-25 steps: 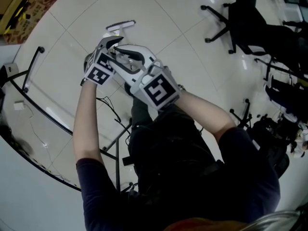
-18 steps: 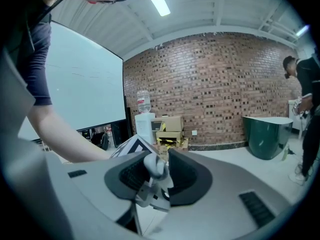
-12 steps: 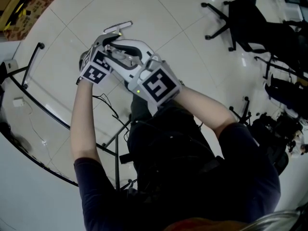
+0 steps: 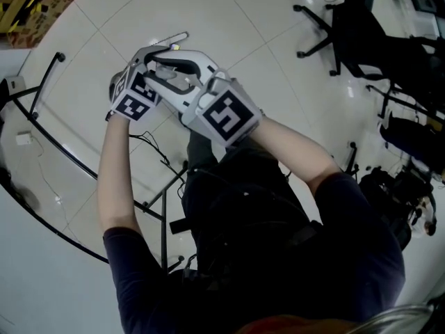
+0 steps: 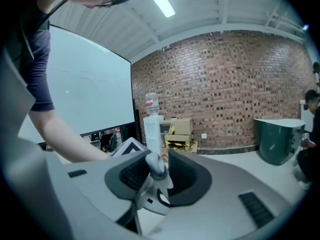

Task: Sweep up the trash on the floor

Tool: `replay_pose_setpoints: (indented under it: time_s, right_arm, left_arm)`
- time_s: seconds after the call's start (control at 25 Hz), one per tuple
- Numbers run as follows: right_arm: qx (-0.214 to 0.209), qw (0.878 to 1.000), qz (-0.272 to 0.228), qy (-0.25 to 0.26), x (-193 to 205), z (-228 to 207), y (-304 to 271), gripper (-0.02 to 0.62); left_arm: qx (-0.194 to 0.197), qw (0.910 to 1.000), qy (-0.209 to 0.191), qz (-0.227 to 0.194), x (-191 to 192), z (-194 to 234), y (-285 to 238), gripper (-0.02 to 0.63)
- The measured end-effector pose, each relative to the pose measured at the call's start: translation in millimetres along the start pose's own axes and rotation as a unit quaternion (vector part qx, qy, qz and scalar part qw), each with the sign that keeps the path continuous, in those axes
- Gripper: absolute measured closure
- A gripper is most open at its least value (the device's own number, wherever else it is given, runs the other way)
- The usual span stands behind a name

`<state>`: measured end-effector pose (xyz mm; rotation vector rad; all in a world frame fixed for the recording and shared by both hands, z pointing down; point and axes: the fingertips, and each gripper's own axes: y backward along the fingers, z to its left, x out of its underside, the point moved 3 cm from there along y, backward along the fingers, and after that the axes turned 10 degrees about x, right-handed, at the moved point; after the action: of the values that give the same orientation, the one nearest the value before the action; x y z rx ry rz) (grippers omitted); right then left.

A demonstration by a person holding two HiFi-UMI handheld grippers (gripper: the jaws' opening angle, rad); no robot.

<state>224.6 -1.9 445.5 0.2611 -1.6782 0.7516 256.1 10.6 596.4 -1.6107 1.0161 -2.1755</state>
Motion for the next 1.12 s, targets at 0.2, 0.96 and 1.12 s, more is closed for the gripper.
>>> replay_pose_setpoints:
  time_s: [0.2,0.96,1.12]
  right_arm:
    - [-0.012,1.0,0.001,-0.013,-9.2,-0.6,-5.8,0.465]
    - [-0.036,0.979,-0.103,0.17,-86.9,-7.0,-18.3,0.485]
    - [-0.047,0.973,-0.137,0.179,-140.4,-1.3,4.2,0.486]
  left_arm:
    - [-0.016,0.9998,0.006,0.004,2.2,5.0,10.5,0.517]
    - [-0.122,0.988,-0.034,-0.087,-55.1,37.9,62.2,0.525]
    - [-0.14,0.9806,-0.056,-0.125,-95.4,25.8,104.8,0.525]
